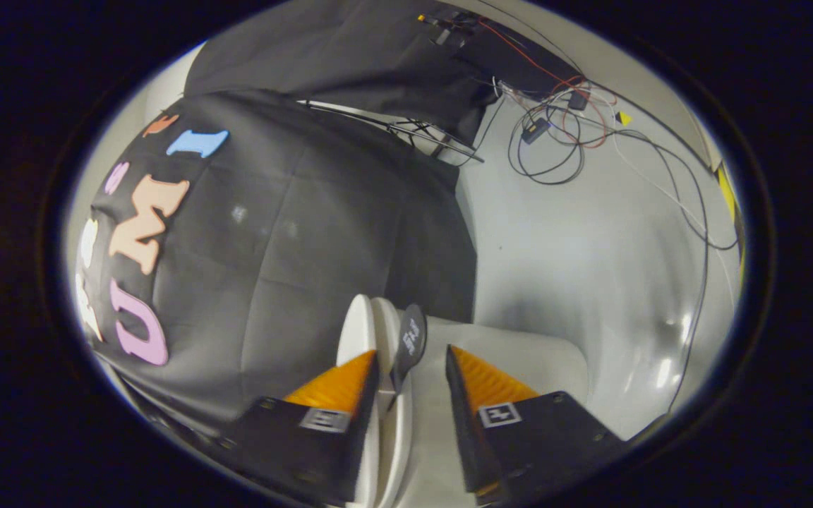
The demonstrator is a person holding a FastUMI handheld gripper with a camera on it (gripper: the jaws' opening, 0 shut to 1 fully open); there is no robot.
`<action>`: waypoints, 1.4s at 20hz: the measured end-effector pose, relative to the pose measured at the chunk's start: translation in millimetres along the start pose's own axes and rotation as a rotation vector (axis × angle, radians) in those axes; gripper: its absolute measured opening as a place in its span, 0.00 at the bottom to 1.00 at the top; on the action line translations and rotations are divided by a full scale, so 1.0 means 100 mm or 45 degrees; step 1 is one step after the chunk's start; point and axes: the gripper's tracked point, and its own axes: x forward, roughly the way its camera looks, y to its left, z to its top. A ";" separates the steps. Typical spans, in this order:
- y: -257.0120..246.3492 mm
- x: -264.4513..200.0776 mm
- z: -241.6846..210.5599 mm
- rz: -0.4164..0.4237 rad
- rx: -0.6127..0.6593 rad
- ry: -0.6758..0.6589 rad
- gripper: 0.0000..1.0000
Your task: Open the toilet lid.
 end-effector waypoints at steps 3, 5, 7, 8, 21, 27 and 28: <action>0.00 0.07 -0.01 0.003 -0.019 0.036 0.13; 0.01 0.09 0.01 0.016 -0.033 0.056 0.04; 0.15 0.06 -0.01 0.039 -0.081 0.048 0.02; 0.24 0.01 0.02 0.072 -0.093 0.040 0.02; 2.47 -0.83 -0.35 0.540 -0.543 -0.097 0.01; 3.35 -1.26 -0.87 0.662 -0.875 -0.088 0.01; 3.41 -1.33 -0.96 0.682 -0.921 -0.084 0.01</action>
